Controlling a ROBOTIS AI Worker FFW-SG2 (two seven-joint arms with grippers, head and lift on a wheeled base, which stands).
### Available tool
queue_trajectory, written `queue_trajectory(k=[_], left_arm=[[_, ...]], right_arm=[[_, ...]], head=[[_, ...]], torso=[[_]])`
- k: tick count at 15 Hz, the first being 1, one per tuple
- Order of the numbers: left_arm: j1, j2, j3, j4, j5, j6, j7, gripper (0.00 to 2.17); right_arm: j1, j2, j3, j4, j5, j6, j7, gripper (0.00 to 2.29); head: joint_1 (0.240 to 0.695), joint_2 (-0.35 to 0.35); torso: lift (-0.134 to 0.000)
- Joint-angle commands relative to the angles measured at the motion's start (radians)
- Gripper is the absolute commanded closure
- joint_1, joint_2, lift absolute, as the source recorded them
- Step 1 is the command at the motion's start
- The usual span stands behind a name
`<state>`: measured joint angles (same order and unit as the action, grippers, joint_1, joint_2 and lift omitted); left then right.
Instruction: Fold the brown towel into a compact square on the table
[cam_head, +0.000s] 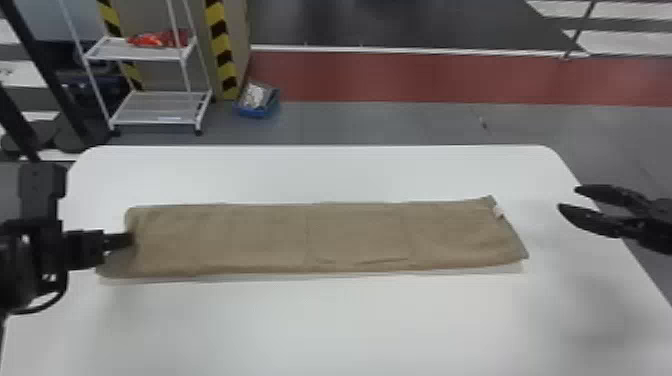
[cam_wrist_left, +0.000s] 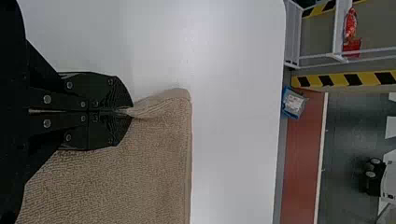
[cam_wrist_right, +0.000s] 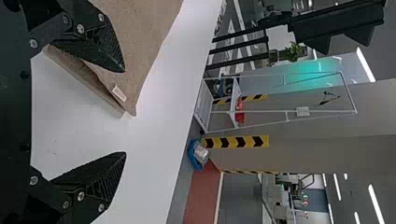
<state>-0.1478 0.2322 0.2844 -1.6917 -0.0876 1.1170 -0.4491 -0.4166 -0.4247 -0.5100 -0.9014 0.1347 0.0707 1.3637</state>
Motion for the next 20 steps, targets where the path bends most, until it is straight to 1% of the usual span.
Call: queue_trajectory(k=[1,3,5,6,7,8,9,10,11,12,13,14,16,17,18,20], left_arm=[[0.007,-0.019,0.019,-0.063,0.031,0.042,-0.017,1.73],[0.014,-0.045,0.025,-0.134,0.060,0.094,-0.023,1.73],[0.013,-0.083,0.027,-0.195,0.075,0.113,-0.020,1.73],[0.005,-0.103,0.027,-0.218,0.118,0.162,-0.016,1.73],[-0.002,-0.116,0.024,-0.236,0.169,0.208,-0.008,1.73],[-0.010,-0.125,0.018,-0.244,0.209,0.229,0.004,1.73],[-0.024,-0.137,0.013,-0.247,0.250,0.254,0.023,1.73],[-0.033,-0.145,0.007,-0.247,0.289,0.257,0.038,1.73],[-0.041,-0.146,-0.007,-0.246,0.333,0.260,0.069,1.73],[-0.049,-0.146,-0.022,-0.241,0.367,0.257,0.096,1.73],[-0.055,-0.146,-0.030,-0.235,0.401,0.257,0.109,1.73],[-0.068,-0.146,-0.037,-0.227,0.434,0.257,0.124,1.73],[-0.119,-0.145,-0.037,-0.197,0.517,0.281,0.153,1.73],[-0.141,-0.142,-0.037,-0.194,0.571,0.303,0.165,1.73],[-0.154,-0.143,-0.039,-0.192,0.601,0.306,0.178,1.73],[-0.177,-0.145,-0.042,-0.186,0.663,0.327,0.190,1.73]], right_arm=[[0.010,0.023,0.007,-0.044,-0.003,0.036,0.003,0.29],[0.013,0.058,0.028,-0.079,-0.003,0.067,0.003,0.29],[0.015,0.104,0.028,-0.103,0.006,0.073,0.003,0.29],[0.015,0.127,0.030,-0.109,0.003,0.076,0.003,0.29],[0.016,0.159,0.044,-0.117,0.000,0.073,0.003,0.29],[0.024,0.182,0.059,-0.133,0.003,0.073,0.003,0.33],[0.032,0.213,0.082,-0.145,0.005,0.073,0.003,0.51],[0.032,0.234,0.108,-0.145,0.008,0.070,0.003,0.65],[0.038,0.254,0.156,-0.145,0.013,0.061,0.003,0.95],[0.052,0.274,0.205,-0.145,0.014,0.045,0.003,1.40],[0.064,0.288,0.246,-0.145,0.016,0.030,0.003,1.63],[0.070,0.308,0.295,-0.145,0.019,0.024,0.003,1.75],[0.076,0.346,0.331,-0.136,0.046,-0.001,0.003,1.75],[0.078,0.362,0.349,-0.134,0.054,-0.004,0.003,1.75],[0.078,0.369,0.372,-0.133,0.060,-0.001,-0.005,1.75],[0.078,0.383,0.395,-0.128,0.075,-0.001,-0.041,1.75]], head=[[0.695,-0.029],[0.695,-0.032],[0.695,-0.030],[0.695,-0.029],[0.695,-0.028],[0.695,-0.030],[0.695,-0.032],[0.695,-0.031],[0.695,-0.023],[0.695,-0.023],[0.695,-0.004],[0.695,0.009],[0.695,0.035],[0.695,0.059],[0.695,0.066],[0.695,0.075]], torso=[[-0.124],[-0.124],[-0.124],[-0.124],[-0.124],[-0.124],[-0.124],[-0.124],[-0.124],[-0.124],[-0.124],[-0.124],[-0.124],[-0.124],[-0.124],[-0.124]])
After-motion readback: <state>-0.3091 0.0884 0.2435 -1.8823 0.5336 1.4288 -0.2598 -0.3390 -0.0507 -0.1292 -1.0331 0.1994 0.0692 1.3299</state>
